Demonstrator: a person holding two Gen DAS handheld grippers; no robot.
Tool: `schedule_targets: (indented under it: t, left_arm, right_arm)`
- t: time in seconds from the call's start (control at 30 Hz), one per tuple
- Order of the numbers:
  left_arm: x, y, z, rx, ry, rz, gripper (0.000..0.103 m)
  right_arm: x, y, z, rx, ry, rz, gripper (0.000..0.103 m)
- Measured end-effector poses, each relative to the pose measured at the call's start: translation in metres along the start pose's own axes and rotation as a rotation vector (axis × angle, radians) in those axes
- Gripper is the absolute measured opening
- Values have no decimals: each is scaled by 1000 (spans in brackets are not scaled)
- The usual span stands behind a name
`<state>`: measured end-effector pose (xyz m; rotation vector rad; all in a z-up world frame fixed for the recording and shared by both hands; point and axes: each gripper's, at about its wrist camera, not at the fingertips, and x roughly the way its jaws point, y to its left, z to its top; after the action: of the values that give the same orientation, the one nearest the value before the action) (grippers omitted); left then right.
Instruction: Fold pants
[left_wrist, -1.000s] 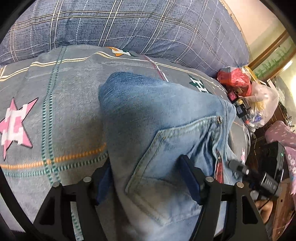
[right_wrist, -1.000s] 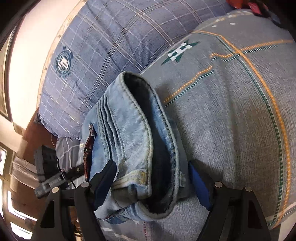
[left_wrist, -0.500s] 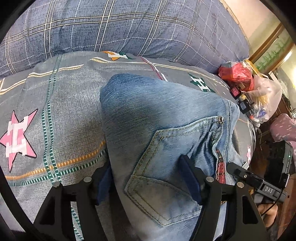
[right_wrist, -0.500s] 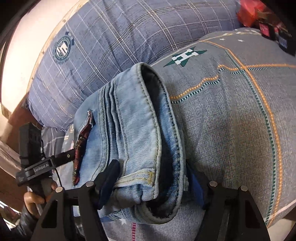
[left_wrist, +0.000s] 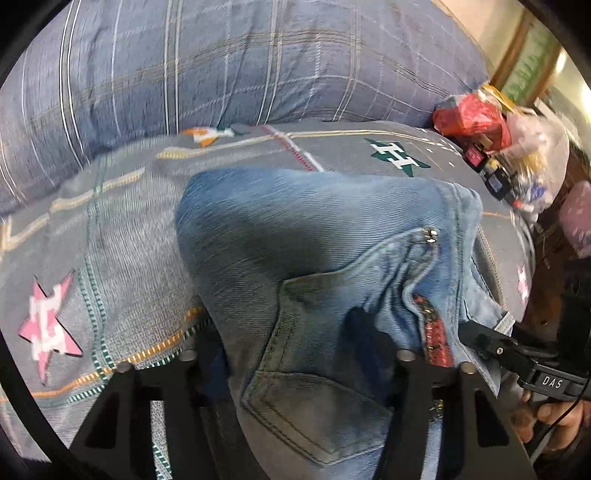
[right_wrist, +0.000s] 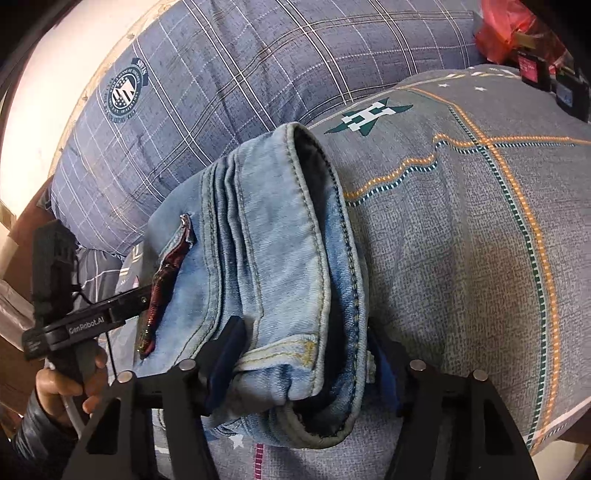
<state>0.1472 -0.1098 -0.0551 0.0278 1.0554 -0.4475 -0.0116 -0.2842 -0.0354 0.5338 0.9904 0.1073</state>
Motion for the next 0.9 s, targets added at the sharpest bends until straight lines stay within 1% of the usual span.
schedule_targets:
  t: [0.07,0.13,0.17,0.23,0.27,0.33,0.4,0.47,0.5,0.57,0.63,0.77,0.9]
  left_arm:
    - [-4,-8,-1,27,-17,31,53]
    - [-6,-12,-2,44,-27,49,53]
    - [-5,-9,-3,36,-25,43,54]
    - [-3,-2,-2,0,-16,20,59]
    - [0,3,-2,-20,-5,11,64]
    - [5,10,-1,-45,11,-7,70]
    - [11,16,0,-82,32,-28,78]
    - [15,24,0,-121,49,-70,79]
    - [15,23,1,-105,52,-69,79]
    - [15,19,1,-79,54,-57,77]
    - [15,18,2,-77,55,-60,74]
    - [12,9,3,-29,25,-27,65]
    - [6,-2,7,11,21,2,55]
  right_arm:
    - [-1,1,-1,-7,-3,-4,64]
    - [0,0,0,-1,-2,2,64]
    - [0,-1,0,5,-2,8,64]
    - [-1,-3,1,9,-1,12,64]
    - [-1,-4,0,9,-1,13,64]
    - [-1,-5,0,16,2,17,65]
    - [-1,-6,0,26,4,20,65]
    - [-1,-7,-1,29,5,20,65]
    - [-1,-6,-1,28,6,17,65]
    - [-1,-6,0,25,6,15,65]
    - [-1,-6,0,24,6,13,65]
    - [-1,-5,0,20,5,8,65]
    - [-1,-4,0,18,5,6,65]
